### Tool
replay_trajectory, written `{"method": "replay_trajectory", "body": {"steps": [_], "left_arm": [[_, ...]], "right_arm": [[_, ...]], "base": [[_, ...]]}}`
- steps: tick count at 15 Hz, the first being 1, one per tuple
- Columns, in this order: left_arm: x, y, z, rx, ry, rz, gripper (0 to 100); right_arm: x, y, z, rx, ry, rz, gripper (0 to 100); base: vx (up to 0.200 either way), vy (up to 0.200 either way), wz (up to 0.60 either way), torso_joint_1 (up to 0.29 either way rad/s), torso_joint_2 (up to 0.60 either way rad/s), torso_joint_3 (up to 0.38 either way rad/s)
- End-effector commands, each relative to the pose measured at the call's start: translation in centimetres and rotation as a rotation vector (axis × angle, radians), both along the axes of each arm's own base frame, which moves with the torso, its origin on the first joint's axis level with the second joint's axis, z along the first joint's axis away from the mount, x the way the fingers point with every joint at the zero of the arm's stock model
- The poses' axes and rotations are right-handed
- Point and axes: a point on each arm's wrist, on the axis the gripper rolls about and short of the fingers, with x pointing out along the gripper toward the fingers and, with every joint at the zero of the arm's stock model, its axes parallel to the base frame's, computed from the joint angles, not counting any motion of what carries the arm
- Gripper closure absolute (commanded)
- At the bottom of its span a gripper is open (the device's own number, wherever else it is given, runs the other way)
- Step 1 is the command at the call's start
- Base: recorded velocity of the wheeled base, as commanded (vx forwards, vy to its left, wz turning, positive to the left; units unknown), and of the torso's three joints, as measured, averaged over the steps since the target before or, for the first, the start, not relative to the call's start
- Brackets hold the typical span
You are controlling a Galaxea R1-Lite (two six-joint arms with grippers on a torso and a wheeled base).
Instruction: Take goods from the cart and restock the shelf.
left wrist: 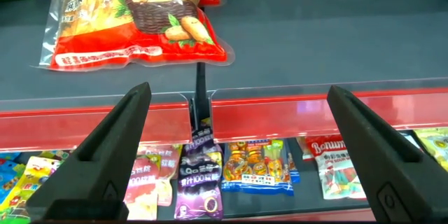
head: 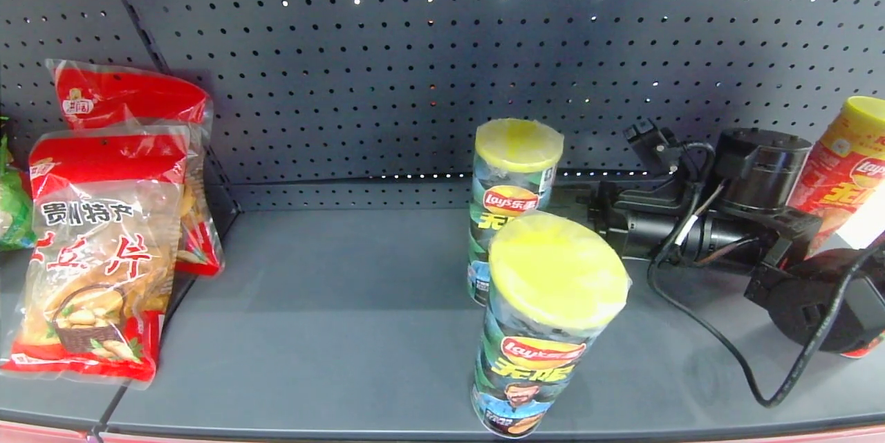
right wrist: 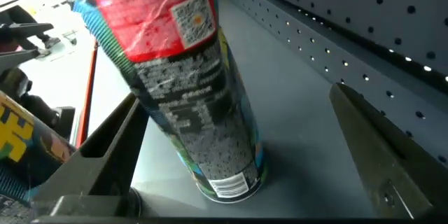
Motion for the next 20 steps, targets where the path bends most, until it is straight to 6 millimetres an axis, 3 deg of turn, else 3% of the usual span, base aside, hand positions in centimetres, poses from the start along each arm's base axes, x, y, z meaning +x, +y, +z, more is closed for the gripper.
{"method": "replay_trajectory", "body": {"steps": [1, 10, 13, 14, 16, 20], "left_arm": [[0.0, 0.0, 0.0, 0.000, 0.001, 0.000, 0], [0.0, 0.0, 0.0, 0.000, 0.001, 0.000, 0], [0.0, 0.0, 0.0, 0.000, 0.001, 0.000, 0], [0.0, 0.0, 0.0, 0.000, 0.001, 0.000, 0], [0.0, 0.0, 0.0, 0.000, 0.001, 0.000, 0], [0.0, 0.0, 0.0, 0.000, 0.001, 0.000, 0]], "right_arm": [[-0.3, -0.2, 0.0, -0.001, 0.001, -0.002, 0], [-2.6, -0.8, 0.7, 0.002, -0.012, 0.010, 0], [-5.2, -2.9, 1.1, 0.005, -0.016, -0.019, 0], [-5.2, -2.9, 1.1, 0.005, -0.016, -0.019, 0], [-8.2, -4.5, 1.7, 0.016, -0.039, -0.038, 0], [-11.6, -5.5, 2.3, 0.036, -0.086, -0.004, 0]], "base": [[0.000, 0.000, 0.00, 0.000, 0.00, 0.000], [0.000, 0.000, 0.00, 0.000, 0.00, 0.000], [0.000, 0.000, 0.00, 0.000, 0.00, 0.000], [0.000, 0.000, 0.00, 0.000, 0.00, 0.000], [0.000, 0.000, 0.00, 0.000, 0.00, 0.000], [0.000, 0.000, 0.00, 0.000, 0.00, 0.000]]}}
